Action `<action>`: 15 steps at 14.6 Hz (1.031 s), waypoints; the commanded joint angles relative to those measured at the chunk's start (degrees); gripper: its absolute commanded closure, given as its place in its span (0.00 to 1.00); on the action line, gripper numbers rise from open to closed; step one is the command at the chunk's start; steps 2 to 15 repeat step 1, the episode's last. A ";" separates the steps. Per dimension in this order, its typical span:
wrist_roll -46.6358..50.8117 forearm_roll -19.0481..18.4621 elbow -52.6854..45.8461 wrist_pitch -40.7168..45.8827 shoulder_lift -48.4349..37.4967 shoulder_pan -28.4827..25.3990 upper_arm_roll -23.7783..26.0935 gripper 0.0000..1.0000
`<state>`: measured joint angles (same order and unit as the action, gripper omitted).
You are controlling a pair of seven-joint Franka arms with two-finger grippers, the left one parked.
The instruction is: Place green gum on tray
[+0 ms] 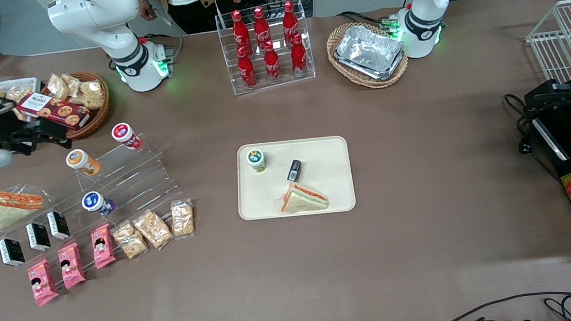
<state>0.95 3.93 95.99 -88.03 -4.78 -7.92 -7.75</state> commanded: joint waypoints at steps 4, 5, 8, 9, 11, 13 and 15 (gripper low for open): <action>-1.30 1.35 -4.23 1.90 2.06 0.01 -0.69 0.00; -1.30 1.35 -4.23 1.90 2.06 0.01 -0.69 0.00; -1.30 1.35 -4.23 1.90 2.06 0.01 -0.69 0.00; -1.30 1.35 -4.23 1.90 2.06 0.01 -0.69 0.00; -1.30 1.35 -4.23 1.90 2.06 0.01 -0.69 0.00; -1.30 1.35 -4.23 1.90 2.06 0.01 -0.69 0.00; -1.30 1.35 -4.23 1.90 2.06 0.01 -0.69 0.00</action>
